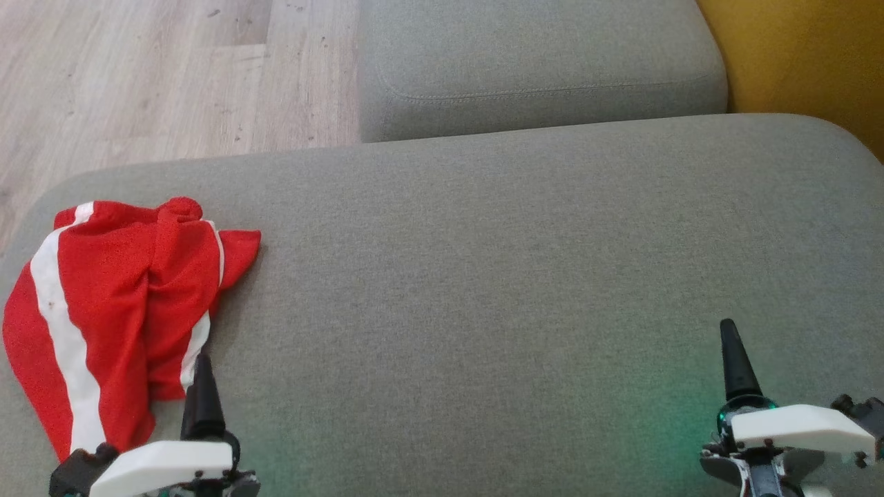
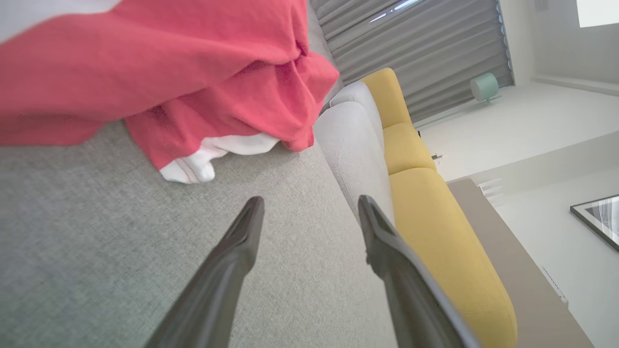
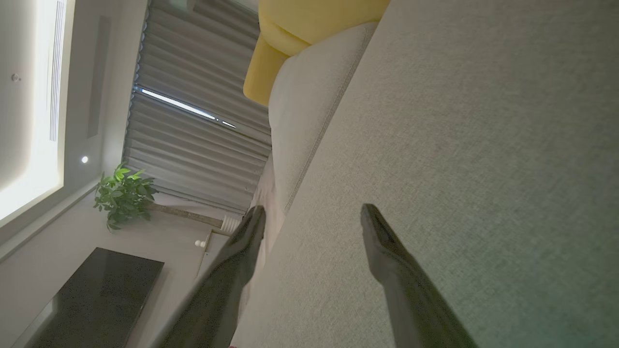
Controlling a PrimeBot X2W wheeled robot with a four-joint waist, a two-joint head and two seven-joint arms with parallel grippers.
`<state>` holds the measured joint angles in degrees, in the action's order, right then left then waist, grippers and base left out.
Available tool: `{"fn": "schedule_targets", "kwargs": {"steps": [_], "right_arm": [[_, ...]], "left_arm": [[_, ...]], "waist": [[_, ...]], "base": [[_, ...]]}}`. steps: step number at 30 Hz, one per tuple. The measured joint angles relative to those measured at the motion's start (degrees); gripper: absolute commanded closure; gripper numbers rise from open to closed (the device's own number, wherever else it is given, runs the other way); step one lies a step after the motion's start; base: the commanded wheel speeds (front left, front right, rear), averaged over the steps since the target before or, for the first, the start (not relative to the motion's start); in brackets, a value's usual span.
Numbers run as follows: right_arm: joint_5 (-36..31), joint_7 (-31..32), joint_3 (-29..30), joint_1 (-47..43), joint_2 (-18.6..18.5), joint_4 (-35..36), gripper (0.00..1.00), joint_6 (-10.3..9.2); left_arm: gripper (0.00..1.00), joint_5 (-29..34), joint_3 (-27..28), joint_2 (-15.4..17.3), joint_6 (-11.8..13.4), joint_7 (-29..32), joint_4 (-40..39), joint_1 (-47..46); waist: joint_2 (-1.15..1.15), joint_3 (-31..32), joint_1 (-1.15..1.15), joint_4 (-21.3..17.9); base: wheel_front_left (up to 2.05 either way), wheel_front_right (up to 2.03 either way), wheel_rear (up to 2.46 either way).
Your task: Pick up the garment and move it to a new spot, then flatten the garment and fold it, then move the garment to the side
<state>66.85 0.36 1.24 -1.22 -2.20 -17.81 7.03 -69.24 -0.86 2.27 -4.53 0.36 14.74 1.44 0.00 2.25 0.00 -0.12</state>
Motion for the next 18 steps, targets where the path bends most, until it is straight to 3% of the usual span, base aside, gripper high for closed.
{"fn": "schedule_targets", "kwargs": {"steps": [18], "right_arm": [[-14.0, -3.0, -2.9, -0.6, 0.0, 2.5, 0.00, 0.00]], "left_arm": [[0.00, 13.3, -3.2, 0.0, 2.0, -2.9, -1.7, 0.2]], "waist": [[0.00, 1.0, 0.00, 0.0]], "base": [[0.00, 0.00, 0.00]]}}
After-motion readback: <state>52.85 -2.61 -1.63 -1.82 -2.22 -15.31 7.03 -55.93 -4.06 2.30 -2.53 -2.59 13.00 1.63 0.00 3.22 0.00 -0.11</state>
